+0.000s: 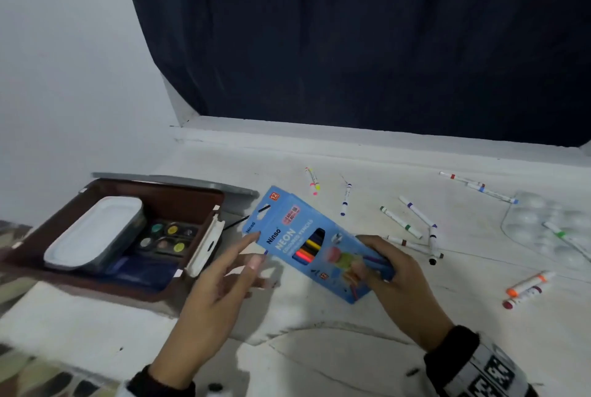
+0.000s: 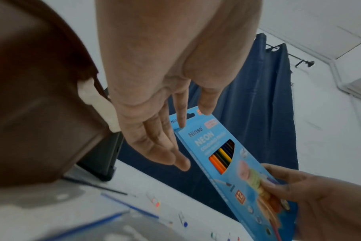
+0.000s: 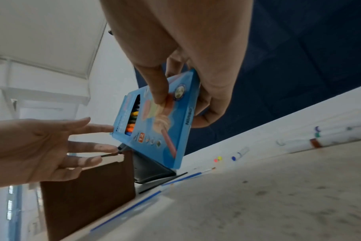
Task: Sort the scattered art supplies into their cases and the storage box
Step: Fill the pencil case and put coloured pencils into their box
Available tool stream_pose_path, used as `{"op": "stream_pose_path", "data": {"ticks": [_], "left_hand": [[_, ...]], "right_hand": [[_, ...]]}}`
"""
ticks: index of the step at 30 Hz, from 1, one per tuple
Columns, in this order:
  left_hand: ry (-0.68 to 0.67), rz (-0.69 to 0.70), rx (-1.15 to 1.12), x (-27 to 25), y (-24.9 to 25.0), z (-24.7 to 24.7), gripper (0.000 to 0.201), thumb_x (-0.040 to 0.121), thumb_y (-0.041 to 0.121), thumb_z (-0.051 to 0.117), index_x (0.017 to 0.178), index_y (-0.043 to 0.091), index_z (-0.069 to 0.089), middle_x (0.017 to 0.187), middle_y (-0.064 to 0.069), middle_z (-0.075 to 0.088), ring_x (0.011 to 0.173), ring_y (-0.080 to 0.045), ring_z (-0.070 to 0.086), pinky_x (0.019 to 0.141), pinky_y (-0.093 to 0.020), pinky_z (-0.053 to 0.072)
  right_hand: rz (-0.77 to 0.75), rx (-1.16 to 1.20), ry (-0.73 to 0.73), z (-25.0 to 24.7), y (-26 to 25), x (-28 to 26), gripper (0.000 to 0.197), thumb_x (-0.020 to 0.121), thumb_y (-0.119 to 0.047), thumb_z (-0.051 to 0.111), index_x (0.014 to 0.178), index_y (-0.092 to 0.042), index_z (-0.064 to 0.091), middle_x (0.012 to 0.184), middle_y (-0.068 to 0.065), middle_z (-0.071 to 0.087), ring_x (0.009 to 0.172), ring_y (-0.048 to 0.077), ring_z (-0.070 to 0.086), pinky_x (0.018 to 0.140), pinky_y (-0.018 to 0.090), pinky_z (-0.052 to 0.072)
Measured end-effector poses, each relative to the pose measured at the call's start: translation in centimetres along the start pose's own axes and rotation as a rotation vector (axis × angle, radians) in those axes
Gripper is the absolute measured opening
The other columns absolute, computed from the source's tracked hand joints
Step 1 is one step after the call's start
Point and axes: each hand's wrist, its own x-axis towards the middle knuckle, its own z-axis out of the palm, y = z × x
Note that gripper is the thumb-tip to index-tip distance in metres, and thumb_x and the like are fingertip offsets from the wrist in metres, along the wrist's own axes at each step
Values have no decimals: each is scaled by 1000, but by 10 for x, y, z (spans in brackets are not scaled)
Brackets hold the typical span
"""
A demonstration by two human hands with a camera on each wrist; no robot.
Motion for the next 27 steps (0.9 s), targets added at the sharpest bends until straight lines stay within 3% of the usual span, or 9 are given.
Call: {"op": "stream_pose_path", "data": {"ticks": [3, 9, 12, 15, 17, 19, 23, 25, 27], "left_hand": [[73, 114, 23, -5, 21, -24, 36, 93, 31, 54, 128, 37, 61, 103, -2, 74, 79, -14, 72, 69, -20, 55], [216, 262, 4, -5, 42, -96, 26, 100, 24, 48, 115, 22, 69, 86, -13, 71, 76, -28, 68, 72, -30, 56], [297, 347, 105, 3, 38, -144, 20, 98, 24, 53, 110, 19, 68, 88, -10, 68, 78, -18, 63, 72, -28, 52], [349, 361, 197, 16, 29, -199, 18, 97, 30, 59, 110, 19, 63, 96, -7, 68, 78, -14, 62, 67, -24, 52], [289, 315, 302, 23, 19, -240, 30, 97, 51, 56, 114, 28, 62, 102, 2, 71, 87, -12, 65, 74, -28, 54], [148, 244, 443, 30, 7, -276, 46, 93, 65, 40, 120, 35, 62, 112, 12, 72, 104, -7, 66, 86, -27, 51], [-121, 120, 503, 46, -5, -321, 51, 96, 70, 23, 125, 50, 61, 123, 27, 66, 122, 4, 57, 102, -19, 42], [-237, 65, 528, 56, -2, -330, 44, 103, 60, 17, 123, 60, 56, 119, 34, 65, 119, 14, 54, 98, -4, 36], [-347, 27, 582, 66, 2, -335, 45, 97, 67, 13, 125, 67, 48, 120, 32, 65, 119, 17, 52, 99, -3, 34]], "right_hand": [[-59, -12, 16, 13, -24, 6, 18, 90, -25, 60, 107, -24, 65, 96, -15, 70, 90, 1, 67, 67, 14, 51], [-200, -91, -35, 59, -78, 27, 27, 93, -11, 66, 106, -35, 67, 101, -21, 69, 96, 2, 66, 69, 14, 51], [-317, -177, -35, 97, -101, 44, 25, 93, -14, 67, 113, -28, 68, 108, -18, 68, 101, 6, 64, 77, 17, 50], [-424, -285, -70, 139, -122, 61, 30, 90, -15, 65, 118, -26, 66, 108, -19, 67, 99, 0, 61, 79, 12, 45], [-433, -357, -120, 166, -132, 71, 34, 88, -16, 65, 120, -28, 65, 105, -19, 66, 96, 0, 59, 78, 12, 45], [-401, -425, -165, 191, -138, 79, 35, 88, -22, 63, 123, -29, 64, 104, -15, 66, 96, 4, 60, 77, 21, 50], [-330, -562, -256, 229, -139, 90, 37, 87, -28, 60, 124, -32, 63, 98, -19, 62, 93, 4, 58, 75, 25, 49], [-310, -631, -322, 243, -139, 93, 38, 87, -24, 61, 124, -31, 64, 92, -21, 57, 90, 5, 56, 72, 21, 42], [-298, -688, -381, 254, -141, 94, 38, 87, -22, 62, 124, -31, 64, 91, -18, 58, 87, 7, 55, 69, 22, 39]]}}
